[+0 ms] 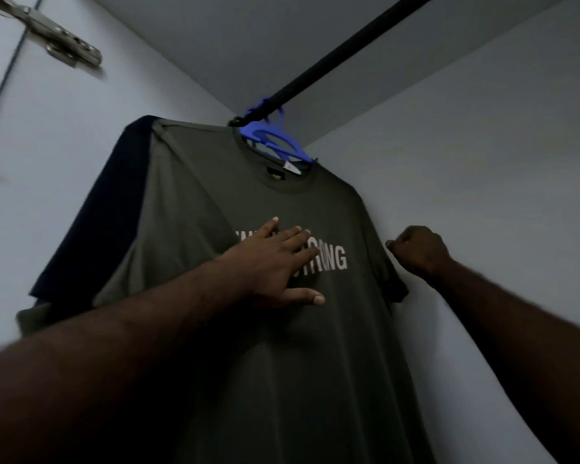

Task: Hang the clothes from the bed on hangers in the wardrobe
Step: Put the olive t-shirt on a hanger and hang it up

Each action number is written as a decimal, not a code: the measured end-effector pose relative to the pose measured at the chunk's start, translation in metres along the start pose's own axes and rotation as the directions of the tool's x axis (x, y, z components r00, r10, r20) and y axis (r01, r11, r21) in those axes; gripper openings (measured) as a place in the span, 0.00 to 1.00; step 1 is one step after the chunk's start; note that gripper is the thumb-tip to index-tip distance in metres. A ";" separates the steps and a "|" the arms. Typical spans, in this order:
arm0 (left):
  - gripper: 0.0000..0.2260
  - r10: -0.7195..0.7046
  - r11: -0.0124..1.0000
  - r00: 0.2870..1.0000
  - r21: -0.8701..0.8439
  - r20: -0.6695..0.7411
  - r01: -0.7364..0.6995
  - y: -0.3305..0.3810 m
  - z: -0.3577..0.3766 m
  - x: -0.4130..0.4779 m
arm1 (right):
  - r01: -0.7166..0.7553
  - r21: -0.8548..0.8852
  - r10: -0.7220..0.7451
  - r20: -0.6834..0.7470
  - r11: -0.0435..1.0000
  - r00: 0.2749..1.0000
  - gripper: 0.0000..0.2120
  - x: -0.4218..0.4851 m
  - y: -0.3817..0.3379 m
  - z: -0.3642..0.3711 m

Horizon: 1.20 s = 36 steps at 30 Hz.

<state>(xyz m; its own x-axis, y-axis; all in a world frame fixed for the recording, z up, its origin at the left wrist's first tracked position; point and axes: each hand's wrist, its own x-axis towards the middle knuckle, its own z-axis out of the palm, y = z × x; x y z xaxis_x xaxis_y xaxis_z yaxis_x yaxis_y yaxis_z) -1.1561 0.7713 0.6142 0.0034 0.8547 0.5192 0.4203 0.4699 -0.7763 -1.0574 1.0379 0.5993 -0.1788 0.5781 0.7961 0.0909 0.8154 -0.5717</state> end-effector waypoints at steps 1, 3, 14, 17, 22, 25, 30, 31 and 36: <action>0.47 0.002 1.000 1.000 -0.011 -0.001 -0.002 0.000 -0.003 0.007 | -0.039 0.023 0.038 0.036 0.999 0.999 0.18 0.003 0.008 -0.001; 0.42 0.003 1.000 1.000 -0.026 -0.013 -0.003 0.002 -0.006 0.020 | -0.076 0.079 0.067 0.109 0.994 0.992 0.25 0.005 0.017 0.000; 0.34 0.054 0.998 0.998 -0.036 -0.038 -0.056 0.025 0.008 0.055 | -0.177 0.234 0.112 0.267 0.956 0.957 0.12 0.008 0.032 0.030; 0.33 0.039 0.996 0.998 -0.075 -0.042 -0.043 0.025 0.012 0.056 | -0.097 0.413 0.028 0.170 0.905 0.985 0.10 0.005 0.032 0.017; 0.31 -0.011 0.979 0.996 -0.202 -0.092 -0.008 0.024 0.013 0.060 | -0.239 0.717 0.074 0.254 0.655 0.964 0.21 -0.003 0.031 0.001; 0.30 -0.007 0.980 0.996 -0.201 -0.093 -0.011 0.029 0.012 0.066 | -0.380 0.626 0.065 0.465 0.681 0.883 0.24 -0.004 0.031 0.011; 0.29 0.021 0.986 0.996 -0.161 -0.082 -0.034 0.036 0.017 0.070 | -0.129 0.566 0.018 0.196 0.814 0.980 0.09 0.011 0.020 0.010; 0.29 0.022 0.988 0.997 -0.151 -0.069 -0.032 0.035 0.018 0.069 | -0.095 0.488 0.013 0.170 0.867 0.985 0.10 0.015 0.020 0.005; 0.23 -0.100 0.990 0.991 -0.090 0.087 0.108 0.034 0.016 0.073 | 0.059 0.048 -0.056 -0.060 0.997 0.997 0.11 0.038 0.010 -0.052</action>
<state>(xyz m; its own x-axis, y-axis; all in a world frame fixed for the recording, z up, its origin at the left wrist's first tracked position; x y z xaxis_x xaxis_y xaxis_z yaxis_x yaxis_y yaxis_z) -1.1559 0.8527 0.6202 -0.1182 0.8192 0.5612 0.4977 0.5379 -0.6804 -1.0122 1.0696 0.6344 -0.1244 0.5321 0.8375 0.0325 0.8458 -0.5326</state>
